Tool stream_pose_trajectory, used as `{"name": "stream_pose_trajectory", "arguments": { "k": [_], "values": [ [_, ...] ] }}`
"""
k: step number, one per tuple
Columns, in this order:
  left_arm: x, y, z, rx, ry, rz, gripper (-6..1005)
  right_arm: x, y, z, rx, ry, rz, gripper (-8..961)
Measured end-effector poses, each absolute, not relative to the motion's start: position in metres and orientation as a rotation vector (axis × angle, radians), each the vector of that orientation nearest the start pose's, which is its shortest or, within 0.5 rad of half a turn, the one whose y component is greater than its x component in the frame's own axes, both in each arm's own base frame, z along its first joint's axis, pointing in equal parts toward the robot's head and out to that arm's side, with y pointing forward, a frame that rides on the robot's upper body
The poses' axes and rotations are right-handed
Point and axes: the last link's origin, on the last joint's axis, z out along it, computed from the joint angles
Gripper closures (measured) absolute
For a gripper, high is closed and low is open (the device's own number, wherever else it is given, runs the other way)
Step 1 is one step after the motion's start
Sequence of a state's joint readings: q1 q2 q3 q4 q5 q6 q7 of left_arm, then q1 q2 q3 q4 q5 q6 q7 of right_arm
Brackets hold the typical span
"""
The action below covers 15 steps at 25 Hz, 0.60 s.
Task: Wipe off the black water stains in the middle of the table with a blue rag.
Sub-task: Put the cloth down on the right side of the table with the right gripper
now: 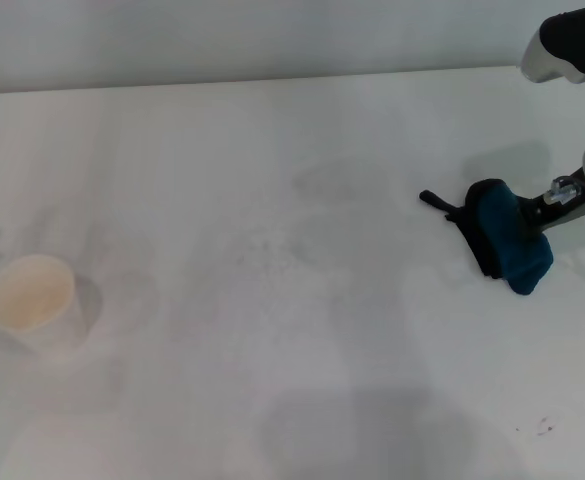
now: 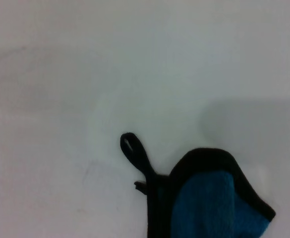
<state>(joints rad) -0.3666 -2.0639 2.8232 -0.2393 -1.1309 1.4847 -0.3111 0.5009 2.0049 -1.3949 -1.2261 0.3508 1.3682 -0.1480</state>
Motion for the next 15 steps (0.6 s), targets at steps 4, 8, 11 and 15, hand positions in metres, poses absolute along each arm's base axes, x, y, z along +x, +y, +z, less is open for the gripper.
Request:
{"name": "stream_pose_trajectory", "arguments": {
  "k": [4, 8, 11, 15],
  "values": [
    [-0.3701, 0.2764, 0.0399, -1.751, -0.273, -0.583, 117, 0.2685, 0.3603, 0.0307, -2.012, 1.379, -0.52, 900],
    [-0.3681, 0.2784, 0.039, -1.753, -0.265, -0.586, 117, 0.2659, 0.3589, 0.0283, -2.037, 1.37, -0.539, 899],
    [-0.3671, 0.2808, 0.0381, -1.754, -0.267, -0.587, 117, 0.2629, 0.3585, 0.0259, -2.071, 1.366, -0.528, 898],
    [-0.3662, 0.2827, 0.0383, -1.751, -0.266, -0.589, 117, 0.2618, 0.3585, 0.0254, -2.079, 1.372, -0.516, 898]
  ]
}}
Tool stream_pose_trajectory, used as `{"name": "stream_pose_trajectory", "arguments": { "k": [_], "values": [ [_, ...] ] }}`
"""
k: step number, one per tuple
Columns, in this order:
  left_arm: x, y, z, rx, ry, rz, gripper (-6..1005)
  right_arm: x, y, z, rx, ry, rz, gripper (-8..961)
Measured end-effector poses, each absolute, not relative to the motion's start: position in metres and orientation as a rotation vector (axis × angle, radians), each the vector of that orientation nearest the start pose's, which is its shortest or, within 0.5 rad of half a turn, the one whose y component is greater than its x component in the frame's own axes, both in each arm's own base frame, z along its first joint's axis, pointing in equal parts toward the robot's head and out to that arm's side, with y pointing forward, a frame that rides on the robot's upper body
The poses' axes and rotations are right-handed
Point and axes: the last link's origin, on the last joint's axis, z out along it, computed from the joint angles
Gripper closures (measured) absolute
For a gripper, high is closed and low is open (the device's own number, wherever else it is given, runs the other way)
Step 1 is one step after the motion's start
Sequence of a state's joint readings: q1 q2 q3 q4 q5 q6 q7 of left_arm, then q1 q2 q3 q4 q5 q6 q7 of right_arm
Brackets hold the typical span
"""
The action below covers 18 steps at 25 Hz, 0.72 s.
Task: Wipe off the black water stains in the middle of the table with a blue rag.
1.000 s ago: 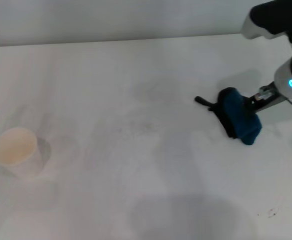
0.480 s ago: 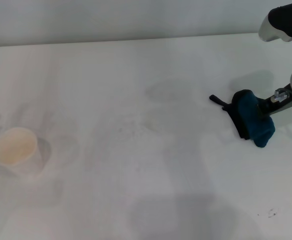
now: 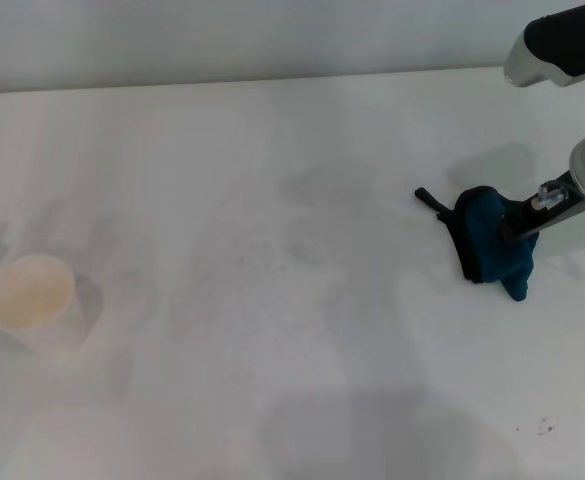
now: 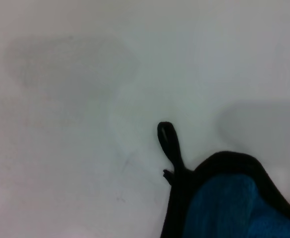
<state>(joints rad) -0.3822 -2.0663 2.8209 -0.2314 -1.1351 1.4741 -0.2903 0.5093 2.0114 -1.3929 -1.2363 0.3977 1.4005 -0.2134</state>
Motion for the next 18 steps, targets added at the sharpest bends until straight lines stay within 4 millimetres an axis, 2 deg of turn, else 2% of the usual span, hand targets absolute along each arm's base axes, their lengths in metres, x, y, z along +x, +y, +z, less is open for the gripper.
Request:
{"name": "stream_pose_trajectory", "arguments": {
  "k": [3, 8, 13, 15, 18],
  "values": [
    [-0.364, 0.285, 0.038, -1.752, -0.26, -0.593, 117, 0.262, 0.36, 0.029, -2.072, 1.378, -0.502, 897],
    [-0.364, 0.286, 0.039, -1.752, -0.259, -0.593, 117, 0.259, 0.363, 0.036, -2.071, 1.357, -0.454, 681],
    [-0.365, 0.286, 0.039, -1.748, -0.26, -0.59, 118, 0.252, 0.367, 0.049, -2.11, 1.309, -0.286, 550],
    [-0.365, 0.286, 0.04, -1.741, -0.262, -0.59, 118, 0.254, 0.369, 0.056, -2.112, 1.294, -0.188, 550],
    [-0.366, 0.286, 0.04, -1.739, -0.269, -0.585, 118, 0.268, 0.373, 0.068, -2.075, 1.307, -0.035, 549]
  ]
}}
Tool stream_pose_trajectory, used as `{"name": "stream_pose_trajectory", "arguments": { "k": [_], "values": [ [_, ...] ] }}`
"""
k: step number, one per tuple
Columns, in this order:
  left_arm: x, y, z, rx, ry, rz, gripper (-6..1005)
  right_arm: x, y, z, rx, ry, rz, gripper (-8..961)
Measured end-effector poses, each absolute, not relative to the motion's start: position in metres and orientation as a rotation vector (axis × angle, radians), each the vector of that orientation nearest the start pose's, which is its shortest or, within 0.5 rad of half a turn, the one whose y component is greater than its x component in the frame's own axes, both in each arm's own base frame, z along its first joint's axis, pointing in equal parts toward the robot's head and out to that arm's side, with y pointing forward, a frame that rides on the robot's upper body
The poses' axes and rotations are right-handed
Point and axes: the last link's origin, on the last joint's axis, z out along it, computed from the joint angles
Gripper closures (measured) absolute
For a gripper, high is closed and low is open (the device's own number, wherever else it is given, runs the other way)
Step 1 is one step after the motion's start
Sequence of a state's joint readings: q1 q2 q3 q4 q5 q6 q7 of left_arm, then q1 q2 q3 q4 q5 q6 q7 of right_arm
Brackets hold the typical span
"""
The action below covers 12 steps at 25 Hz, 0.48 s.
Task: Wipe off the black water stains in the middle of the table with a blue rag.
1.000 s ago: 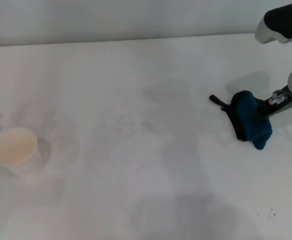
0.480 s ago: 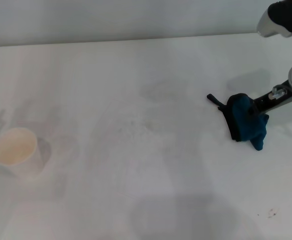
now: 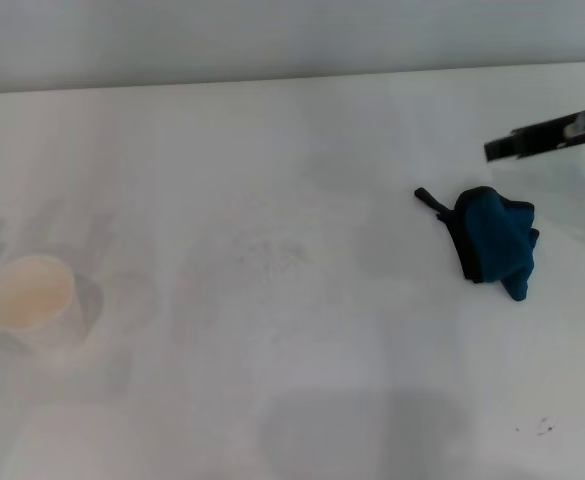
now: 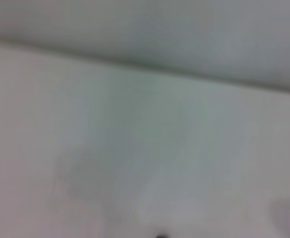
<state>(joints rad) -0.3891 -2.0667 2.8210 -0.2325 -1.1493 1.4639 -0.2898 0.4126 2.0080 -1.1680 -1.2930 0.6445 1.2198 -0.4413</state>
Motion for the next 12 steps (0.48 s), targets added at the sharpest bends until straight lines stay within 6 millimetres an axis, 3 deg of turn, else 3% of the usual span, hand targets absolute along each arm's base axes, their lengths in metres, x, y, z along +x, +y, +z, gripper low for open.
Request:
{"name": "stream_pose_trajectory", "arguments": {
  "k": [4, 5, 6, 12],
  "values": [
    [-0.368, 0.284, 0.042, -1.708, -0.287, -0.588, 118, 0.296, 0.375, 0.084, -2.013, 1.293, 0.148, 550],
    [-0.369, 0.284, 0.043, -1.691, -0.295, -0.593, 118, 0.311, 0.375, 0.088, -1.986, 1.248, 0.209, 551],
    [-0.369, 0.283, 0.042, -1.678, -0.305, -0.6, 118, 0.311, 0.375, 0.088, -1.986, 1.248, 0.209, 551],
    [-0.372, 0.279, 0.042, -1.606, -0.362, -0.63, 118, 0.355, 0.37, 0.095, -1.863, 1.147, 0.405, 554]
  ]
}}
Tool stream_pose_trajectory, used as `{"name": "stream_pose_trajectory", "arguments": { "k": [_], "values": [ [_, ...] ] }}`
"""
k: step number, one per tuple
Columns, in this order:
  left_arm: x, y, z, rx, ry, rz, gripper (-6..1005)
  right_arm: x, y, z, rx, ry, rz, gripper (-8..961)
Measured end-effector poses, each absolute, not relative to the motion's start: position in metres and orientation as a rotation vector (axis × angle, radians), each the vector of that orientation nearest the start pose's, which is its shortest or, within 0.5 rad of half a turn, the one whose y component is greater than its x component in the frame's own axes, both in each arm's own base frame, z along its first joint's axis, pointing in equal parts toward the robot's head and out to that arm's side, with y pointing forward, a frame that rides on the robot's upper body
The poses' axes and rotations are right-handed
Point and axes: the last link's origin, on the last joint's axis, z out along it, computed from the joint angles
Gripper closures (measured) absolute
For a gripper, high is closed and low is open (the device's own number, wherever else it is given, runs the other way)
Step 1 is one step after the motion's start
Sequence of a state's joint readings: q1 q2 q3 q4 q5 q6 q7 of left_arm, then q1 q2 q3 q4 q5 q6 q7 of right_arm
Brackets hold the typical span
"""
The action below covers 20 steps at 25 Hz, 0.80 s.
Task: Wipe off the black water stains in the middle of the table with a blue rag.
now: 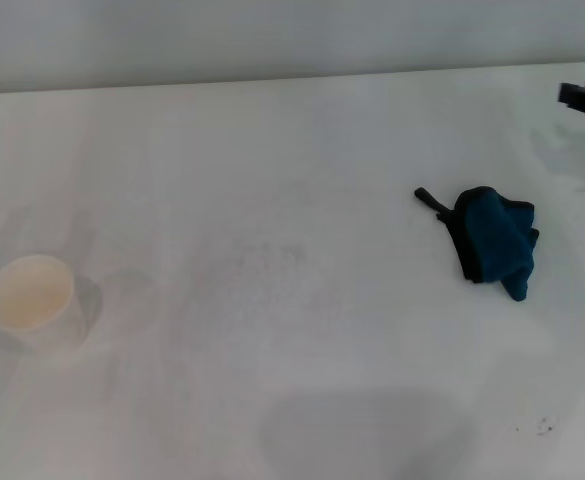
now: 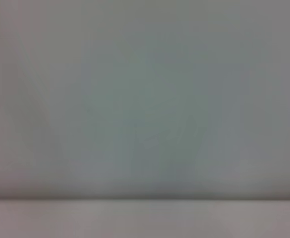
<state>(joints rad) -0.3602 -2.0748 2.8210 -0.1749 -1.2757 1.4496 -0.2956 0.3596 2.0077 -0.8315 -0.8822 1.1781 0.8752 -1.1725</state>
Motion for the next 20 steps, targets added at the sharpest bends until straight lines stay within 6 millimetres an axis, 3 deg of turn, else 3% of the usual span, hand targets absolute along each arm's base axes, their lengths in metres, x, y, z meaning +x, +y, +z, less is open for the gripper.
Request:
{"name": "stream_pose_trajectory", "arguments": {
  "k": [8, 13, 20],
  "values": [
    [-0.372, 0.279, 0.034, -1.54, -0.452, -0.681, 118, 0.388, 0.346, 0.1, -1.718, 0.896, 0.602, 558],
    [-0.369, 0.278, 0.028, -1.509, -0.484, -0.716, 118, 0.387, 0.332, 0.091, -1.63, 0.669, 0.67, 559],
    [-0.364, 0.282, 0.022, -1.511, -0.497, -0.729, 119, 0.391, 0.322, 0.08, -1.506, 0.603, 0.661, 559]
  ]
}}
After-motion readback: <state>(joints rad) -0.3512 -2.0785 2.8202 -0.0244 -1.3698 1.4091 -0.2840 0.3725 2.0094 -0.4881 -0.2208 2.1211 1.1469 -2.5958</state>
